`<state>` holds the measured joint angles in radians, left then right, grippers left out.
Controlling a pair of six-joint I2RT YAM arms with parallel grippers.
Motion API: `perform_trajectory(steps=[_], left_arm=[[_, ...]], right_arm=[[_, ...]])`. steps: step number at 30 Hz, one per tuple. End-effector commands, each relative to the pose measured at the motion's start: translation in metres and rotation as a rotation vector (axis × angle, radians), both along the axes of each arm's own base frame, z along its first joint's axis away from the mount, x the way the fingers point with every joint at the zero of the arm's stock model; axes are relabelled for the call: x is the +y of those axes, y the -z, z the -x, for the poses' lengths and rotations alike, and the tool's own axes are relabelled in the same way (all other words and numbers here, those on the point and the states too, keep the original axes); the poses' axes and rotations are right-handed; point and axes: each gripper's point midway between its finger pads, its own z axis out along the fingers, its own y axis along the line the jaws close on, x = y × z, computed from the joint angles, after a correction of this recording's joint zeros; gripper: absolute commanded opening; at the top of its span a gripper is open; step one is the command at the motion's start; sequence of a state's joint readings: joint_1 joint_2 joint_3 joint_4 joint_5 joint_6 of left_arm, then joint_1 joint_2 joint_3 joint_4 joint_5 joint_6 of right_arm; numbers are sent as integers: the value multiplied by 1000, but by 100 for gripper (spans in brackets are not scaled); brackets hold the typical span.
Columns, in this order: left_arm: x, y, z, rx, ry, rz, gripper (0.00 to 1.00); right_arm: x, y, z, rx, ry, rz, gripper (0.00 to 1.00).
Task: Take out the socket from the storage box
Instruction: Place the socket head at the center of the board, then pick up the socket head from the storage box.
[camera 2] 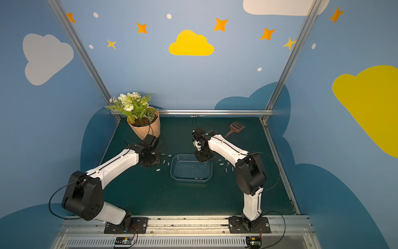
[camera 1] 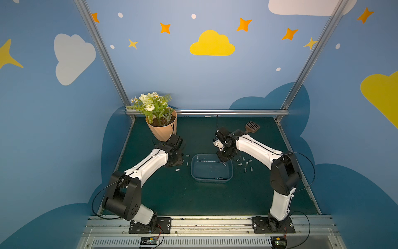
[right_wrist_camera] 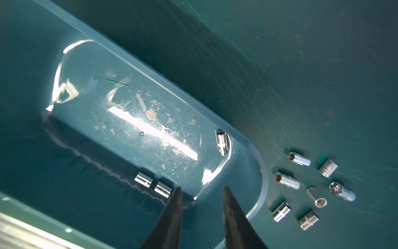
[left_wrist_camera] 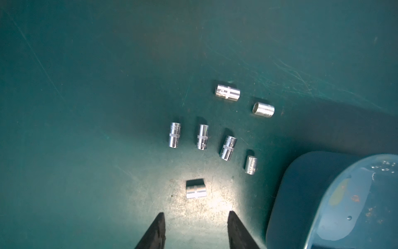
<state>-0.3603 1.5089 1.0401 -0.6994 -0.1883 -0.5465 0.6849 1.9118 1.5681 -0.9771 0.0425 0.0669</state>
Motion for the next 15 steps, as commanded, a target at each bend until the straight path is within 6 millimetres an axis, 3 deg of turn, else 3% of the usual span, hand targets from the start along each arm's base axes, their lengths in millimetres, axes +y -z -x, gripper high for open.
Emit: perform_trajectory(steps=[1,15], left_arm=[[1,4,8,18,-3,11,48],[-5,6,9,13,0,52,49]], right_arm=[[-6,10,-1,4,1,80,32],[-7,45,-4,44,32,142,31]])
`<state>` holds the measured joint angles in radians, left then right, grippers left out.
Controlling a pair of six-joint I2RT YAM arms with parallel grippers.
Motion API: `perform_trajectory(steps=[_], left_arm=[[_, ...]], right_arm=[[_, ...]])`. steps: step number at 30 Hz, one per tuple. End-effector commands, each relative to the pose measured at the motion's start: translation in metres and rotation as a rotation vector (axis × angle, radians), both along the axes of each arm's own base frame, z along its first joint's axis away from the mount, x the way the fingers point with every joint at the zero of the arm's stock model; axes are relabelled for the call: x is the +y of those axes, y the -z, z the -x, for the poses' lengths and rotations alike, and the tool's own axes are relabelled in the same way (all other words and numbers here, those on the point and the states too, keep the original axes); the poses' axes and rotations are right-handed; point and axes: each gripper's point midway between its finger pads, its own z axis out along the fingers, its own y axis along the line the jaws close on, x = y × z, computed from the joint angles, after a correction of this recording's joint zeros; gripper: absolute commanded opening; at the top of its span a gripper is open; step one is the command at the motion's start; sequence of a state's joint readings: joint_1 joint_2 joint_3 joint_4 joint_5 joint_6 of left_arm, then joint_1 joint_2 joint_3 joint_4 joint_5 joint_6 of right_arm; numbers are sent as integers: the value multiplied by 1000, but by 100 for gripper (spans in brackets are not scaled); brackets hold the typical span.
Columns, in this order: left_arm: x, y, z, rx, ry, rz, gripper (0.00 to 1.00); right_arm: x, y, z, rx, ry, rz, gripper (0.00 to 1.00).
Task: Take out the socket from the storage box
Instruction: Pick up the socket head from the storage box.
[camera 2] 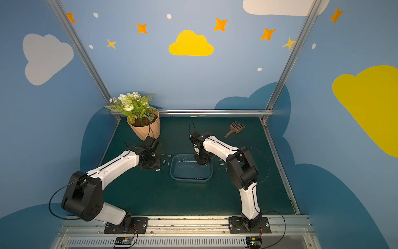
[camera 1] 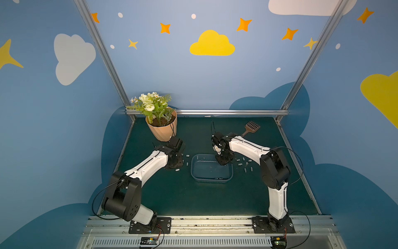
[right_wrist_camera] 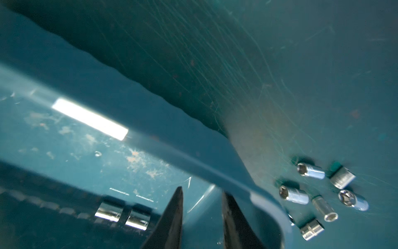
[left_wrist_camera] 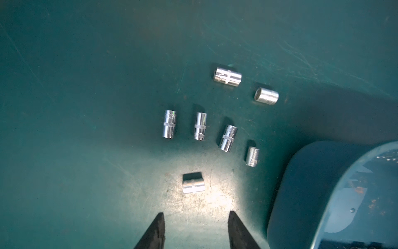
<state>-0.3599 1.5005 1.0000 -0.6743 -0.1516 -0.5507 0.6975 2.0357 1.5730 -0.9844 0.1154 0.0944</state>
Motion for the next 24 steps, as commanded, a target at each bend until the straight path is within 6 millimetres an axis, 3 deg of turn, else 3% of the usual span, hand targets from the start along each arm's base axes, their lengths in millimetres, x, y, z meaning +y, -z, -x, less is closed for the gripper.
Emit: perform_trajectory(steps=[1,24], left_arm=[[-1,-2,2,-5,-6,19,49],[1,1,8,3,-10,20,49]], right_arm=[[2,3,-3,-4,8,14,31],[0,28,-2,34,13,40,27]])
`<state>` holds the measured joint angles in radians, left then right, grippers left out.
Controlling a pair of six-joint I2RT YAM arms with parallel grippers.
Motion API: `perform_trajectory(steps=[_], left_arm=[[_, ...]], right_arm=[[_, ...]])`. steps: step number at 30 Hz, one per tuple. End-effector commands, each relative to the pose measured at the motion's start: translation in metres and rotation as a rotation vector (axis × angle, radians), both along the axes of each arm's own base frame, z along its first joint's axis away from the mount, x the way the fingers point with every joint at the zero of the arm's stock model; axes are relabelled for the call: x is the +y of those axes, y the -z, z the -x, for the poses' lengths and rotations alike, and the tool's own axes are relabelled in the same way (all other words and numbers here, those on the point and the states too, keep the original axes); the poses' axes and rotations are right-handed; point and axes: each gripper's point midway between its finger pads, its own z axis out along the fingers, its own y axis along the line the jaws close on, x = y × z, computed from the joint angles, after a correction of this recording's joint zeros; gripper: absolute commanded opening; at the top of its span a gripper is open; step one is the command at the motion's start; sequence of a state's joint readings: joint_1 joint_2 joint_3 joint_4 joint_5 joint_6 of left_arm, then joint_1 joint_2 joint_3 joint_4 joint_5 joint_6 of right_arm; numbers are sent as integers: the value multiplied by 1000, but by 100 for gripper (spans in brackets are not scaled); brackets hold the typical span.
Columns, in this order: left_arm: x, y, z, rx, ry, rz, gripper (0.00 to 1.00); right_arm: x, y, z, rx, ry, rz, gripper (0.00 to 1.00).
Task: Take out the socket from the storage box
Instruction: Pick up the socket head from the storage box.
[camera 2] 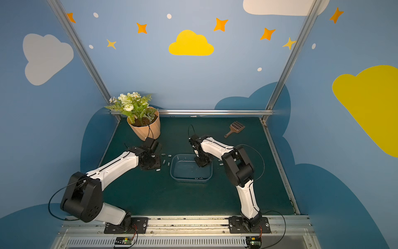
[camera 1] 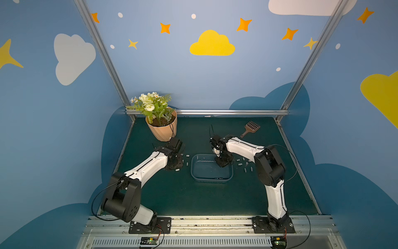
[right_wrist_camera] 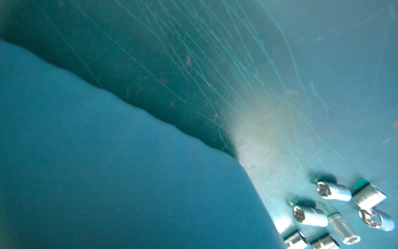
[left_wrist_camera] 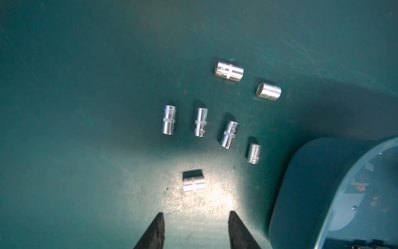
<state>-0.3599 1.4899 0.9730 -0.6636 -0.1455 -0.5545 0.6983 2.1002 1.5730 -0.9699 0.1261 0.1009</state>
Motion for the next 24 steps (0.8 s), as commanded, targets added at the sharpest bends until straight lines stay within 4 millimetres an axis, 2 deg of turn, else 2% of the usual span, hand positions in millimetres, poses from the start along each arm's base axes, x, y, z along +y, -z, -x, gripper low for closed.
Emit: perform_trajectory(steps=[1,14,24], left_arm=[[0,-3,2,-4,-9,14,49],[1,-4,3,-3,-10,12,49],[1,-16,-8,-28,2,-6,49]], right_arm=[[3,5,-2,2,7,-4,26],[5,9,-2,21,25,-41,14],[16,-11,-3,7,35,-120,11]])
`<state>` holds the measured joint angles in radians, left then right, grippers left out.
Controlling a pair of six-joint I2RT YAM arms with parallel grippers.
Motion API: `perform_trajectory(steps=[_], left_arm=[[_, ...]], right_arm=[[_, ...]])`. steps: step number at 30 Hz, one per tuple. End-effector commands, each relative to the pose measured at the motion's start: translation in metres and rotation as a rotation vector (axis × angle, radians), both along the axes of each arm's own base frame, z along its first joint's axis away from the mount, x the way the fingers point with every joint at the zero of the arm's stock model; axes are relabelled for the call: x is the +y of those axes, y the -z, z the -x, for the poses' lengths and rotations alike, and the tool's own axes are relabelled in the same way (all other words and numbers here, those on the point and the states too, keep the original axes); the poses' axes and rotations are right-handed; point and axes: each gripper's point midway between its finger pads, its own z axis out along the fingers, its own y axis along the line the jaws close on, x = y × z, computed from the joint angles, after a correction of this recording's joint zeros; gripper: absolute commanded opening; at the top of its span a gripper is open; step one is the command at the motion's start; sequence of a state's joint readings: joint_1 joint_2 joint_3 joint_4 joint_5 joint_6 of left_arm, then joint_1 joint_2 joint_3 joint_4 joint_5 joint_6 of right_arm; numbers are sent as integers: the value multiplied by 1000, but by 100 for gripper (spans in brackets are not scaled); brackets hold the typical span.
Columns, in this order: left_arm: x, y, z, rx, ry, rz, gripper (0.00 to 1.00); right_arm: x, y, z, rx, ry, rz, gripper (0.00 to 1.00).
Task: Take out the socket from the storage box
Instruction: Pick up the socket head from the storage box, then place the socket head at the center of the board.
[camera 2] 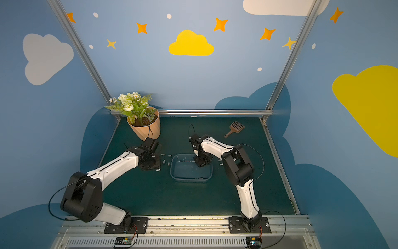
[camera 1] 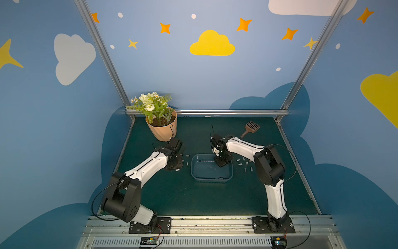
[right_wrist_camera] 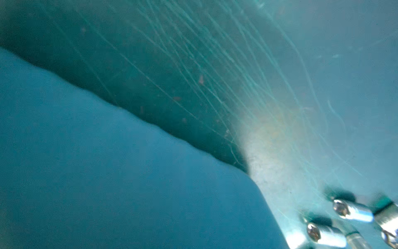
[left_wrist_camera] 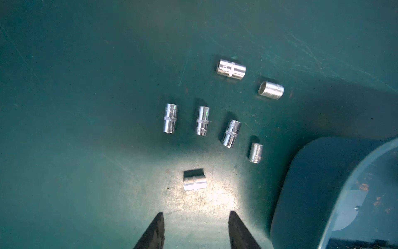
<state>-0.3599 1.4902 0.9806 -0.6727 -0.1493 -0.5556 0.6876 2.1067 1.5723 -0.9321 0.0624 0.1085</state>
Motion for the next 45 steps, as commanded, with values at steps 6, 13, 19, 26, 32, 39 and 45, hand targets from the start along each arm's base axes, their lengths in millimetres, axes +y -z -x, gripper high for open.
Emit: perform_trajectory(steps=[6,13,19,26,32,39,45], left_arm=[[-5,-34,-21,-64,25,4,49],[-6,-43,-23,-90,35,14,50],[-9,-45,-22,-93,62,23,50],[-9,-45,-23,-97,79,21,50],[-12,-41,-24,-86,86,23,50],[-14,-40,-27,-88,97,31,50],[-14,-34,-23,-75,85,40,50]], right_arm=[[5,-44,6,-31,22,-99,10],[-12,-89,5,-101,57,-142,10],[-39,-104,-3,-134,135,-168,10],[-96,-97,-5,-131,277,-148,10],[-148,-77,-3,-108,417,-118,10],[-190,-39,-6,-34,585,-134,10],[-201,-19,-7,6,611,-102,10]])
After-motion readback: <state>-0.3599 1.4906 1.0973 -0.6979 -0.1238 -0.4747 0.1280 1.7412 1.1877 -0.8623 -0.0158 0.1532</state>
